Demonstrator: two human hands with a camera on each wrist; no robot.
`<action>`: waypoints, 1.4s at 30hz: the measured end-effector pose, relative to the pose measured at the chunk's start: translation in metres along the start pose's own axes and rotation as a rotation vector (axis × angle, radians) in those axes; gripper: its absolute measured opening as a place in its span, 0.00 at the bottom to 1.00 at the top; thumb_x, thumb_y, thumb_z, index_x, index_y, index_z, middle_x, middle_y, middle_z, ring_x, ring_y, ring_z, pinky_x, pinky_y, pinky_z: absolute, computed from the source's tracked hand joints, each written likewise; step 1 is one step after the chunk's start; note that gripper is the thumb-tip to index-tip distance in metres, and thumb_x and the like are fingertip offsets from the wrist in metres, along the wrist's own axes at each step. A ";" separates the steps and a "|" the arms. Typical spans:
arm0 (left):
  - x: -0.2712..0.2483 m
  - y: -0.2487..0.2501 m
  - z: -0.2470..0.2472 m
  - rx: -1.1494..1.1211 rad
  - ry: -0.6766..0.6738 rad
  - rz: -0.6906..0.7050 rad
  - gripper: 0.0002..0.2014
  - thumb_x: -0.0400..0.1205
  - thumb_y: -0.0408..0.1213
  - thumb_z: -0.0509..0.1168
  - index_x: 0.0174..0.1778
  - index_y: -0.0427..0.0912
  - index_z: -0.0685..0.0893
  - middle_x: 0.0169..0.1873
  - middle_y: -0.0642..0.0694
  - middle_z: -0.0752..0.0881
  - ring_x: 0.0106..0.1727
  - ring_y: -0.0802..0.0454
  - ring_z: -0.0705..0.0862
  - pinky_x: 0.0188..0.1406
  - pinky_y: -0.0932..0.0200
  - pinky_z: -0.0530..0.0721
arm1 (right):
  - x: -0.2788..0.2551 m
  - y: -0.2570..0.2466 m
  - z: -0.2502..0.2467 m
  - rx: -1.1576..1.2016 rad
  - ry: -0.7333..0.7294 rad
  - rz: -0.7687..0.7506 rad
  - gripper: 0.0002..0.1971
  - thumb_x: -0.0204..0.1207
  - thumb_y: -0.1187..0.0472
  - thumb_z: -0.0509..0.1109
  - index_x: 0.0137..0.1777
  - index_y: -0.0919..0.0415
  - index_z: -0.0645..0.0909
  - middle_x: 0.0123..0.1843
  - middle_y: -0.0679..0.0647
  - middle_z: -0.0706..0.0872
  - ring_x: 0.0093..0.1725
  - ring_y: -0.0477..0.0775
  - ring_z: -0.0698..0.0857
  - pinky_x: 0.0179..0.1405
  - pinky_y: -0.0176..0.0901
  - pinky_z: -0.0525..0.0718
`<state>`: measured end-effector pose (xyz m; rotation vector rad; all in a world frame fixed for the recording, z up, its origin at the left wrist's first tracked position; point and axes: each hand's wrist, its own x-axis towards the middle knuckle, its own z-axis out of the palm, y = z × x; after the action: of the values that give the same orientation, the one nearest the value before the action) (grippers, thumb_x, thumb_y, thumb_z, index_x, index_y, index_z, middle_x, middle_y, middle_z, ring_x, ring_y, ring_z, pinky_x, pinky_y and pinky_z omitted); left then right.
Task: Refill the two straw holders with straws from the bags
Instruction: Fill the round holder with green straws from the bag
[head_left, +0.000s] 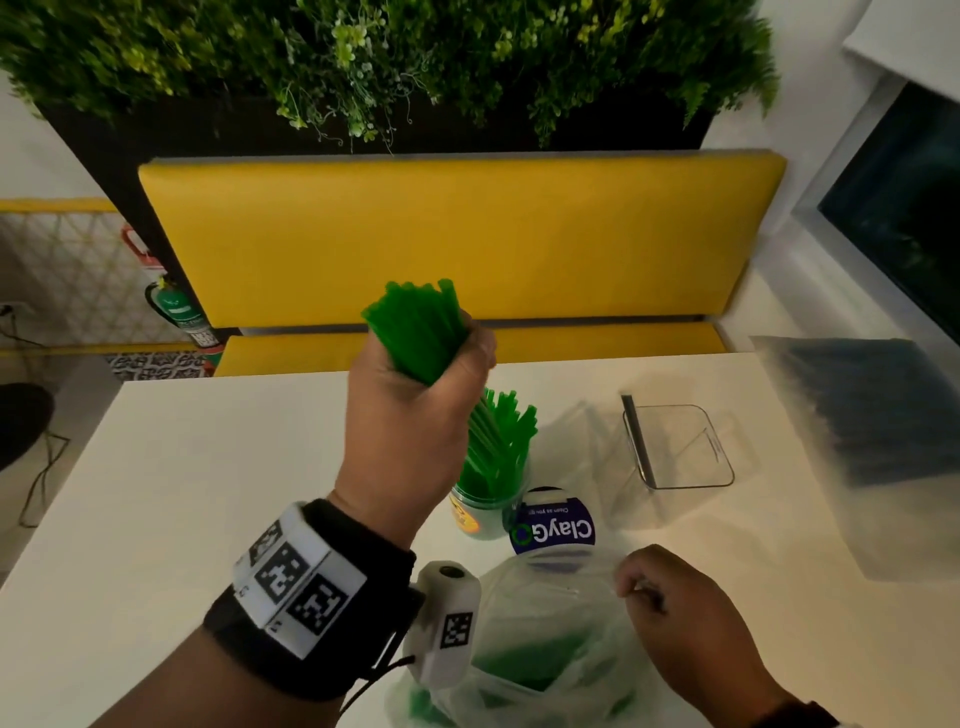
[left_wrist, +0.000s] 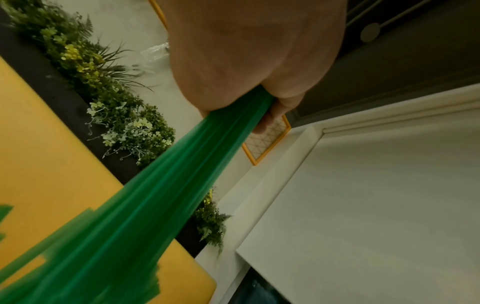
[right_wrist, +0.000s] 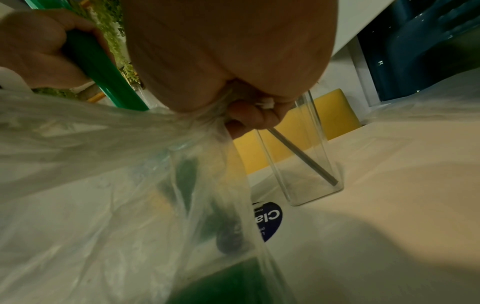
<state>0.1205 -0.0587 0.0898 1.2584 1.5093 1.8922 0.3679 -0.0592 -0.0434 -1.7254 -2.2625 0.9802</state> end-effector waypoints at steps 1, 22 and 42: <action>-0.002 0.000 0.002 0.023 0.011 -0.014 0.09 0.81 0.34 0.69 0.41 0.29 0.83 0.33 0.32 0.85 0.35 0.37 0.83 0.33 0.50 0.83 | 0.000 -0.001 -0.001 0.004 -0.001 -0.002 0.13 0.75 0.66 0.69 0.37 0.45 0.76 0.34 0.42 0.82 0.35 0.44 0.81 0.32 0.30 0.75; 0.027 -0.057 0.009 -0.143 0.257 -0.455 0.04 0.83 0.31 0.67 0.43 0.41 0.80 0.36 0.43 0.84 0.37 0.49 0.85 0.44 0.49 0.88 | 0.059 -0.071 0.013 -0.426 -0.188 -0.287 0.40 0.79 0.67 0.60 0.84 0.37 0.47 0.89 0.45 0.48 0.48 0.54 0.88 0.50 0.48 0.90; -0.001 -0.085 -0.007 0.683 -0.604 -0.073 0.51 0.69 0.70 0.71 0.84 0.64 0.52 0.85 0.54 0.56 0.85 0.54 0.55 0.83 0.46 0.59 | 0.059 -0.068 0.035 -0.379 -0.123 -0.206 0.36 0.79 0.63 0.63 0.83 0.44 0.52 0.85 0.44 0.62 0.55 0.53 0.87 0.45 0.47 0.86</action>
<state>0.0974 -0.0354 0.0111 1.8045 1.8438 0.8076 0.2766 -0.0295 -0.0484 -1.5437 -2.7854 0.6638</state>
